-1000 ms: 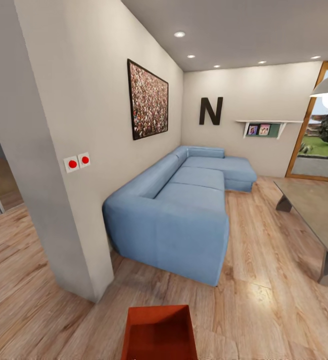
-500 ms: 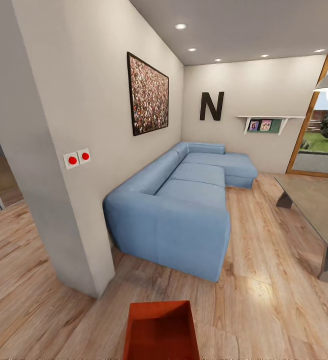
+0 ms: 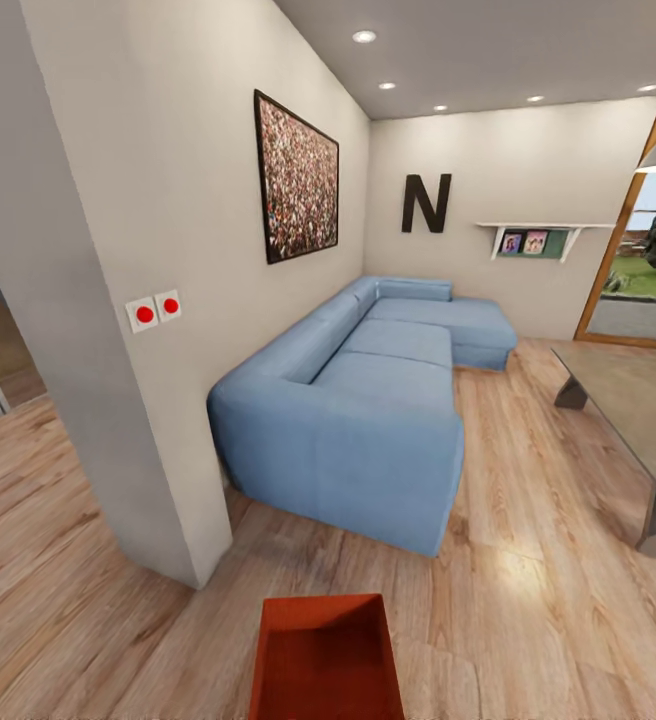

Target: Move the two storage containers from the living room to the garage. In the garage, place one container on the floor and stack the other container on top of it (either order is fine).

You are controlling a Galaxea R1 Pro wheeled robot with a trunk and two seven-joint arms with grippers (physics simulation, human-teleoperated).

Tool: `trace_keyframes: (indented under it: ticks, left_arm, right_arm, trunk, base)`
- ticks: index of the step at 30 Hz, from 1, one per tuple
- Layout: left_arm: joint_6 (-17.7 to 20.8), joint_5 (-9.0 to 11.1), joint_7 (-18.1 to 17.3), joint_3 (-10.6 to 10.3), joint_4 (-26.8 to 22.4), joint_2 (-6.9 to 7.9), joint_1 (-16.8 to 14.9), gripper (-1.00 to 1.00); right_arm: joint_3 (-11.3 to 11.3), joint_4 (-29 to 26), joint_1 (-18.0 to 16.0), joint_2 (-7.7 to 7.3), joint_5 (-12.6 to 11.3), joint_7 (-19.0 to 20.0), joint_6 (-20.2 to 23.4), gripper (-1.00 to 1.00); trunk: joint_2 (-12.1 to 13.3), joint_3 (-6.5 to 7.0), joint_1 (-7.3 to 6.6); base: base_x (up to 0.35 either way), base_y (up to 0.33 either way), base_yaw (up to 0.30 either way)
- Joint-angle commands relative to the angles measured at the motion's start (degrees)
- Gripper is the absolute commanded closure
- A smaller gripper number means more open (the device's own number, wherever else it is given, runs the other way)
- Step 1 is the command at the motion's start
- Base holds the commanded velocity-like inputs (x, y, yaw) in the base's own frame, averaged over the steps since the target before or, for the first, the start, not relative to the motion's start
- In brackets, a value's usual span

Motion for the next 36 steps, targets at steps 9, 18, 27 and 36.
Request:
trace_keyframes:
  ticks: [9,18,27,36]
  left_arm:
    - [-0.07,0.20,0.03,0.03,-0.10,-0.03,0.02,-1.00]
    - [-0.10,0.10,0.06,0.01,-0.12,-0.04,0.02,-1.00]
    - [-0.10,0.13,0.04,0.02,-0.12,-0.04,0.02,-1.00]
    - [-0.10,0.14,0.06,0.03,-0.11,-0.04,0.02,-1.00]
  right_arm:
    - [0.49,0.15,-0.05,0.04,-0.42,-0.01,-0.30,-1.00]
    - [0.49,0.15,-0.05,0.04,-0.42,-0.01,-0.33,-1.00]
    - [0.49,0.15,-0.05,0.04,-0.41,-0.01,-0.33,-1.00]
    - [0.49,0.15,-0.05,0.06,-0.40,-0.01,-0.35,-1.00]
  trunk:
    - [-0.03,-0.87,0.00]
    - [-0.03,-1.70,0.00]
    - [-0.03,-2.52,0.00]
    - [-0.03,-3.35,0.00]
  base:
    - [0.000,0.000,0.000]
    - [0.000,-0.038,0.000]
    - [0.000,-0.114,0.000]
    - [0.000,-0.008,0.000]
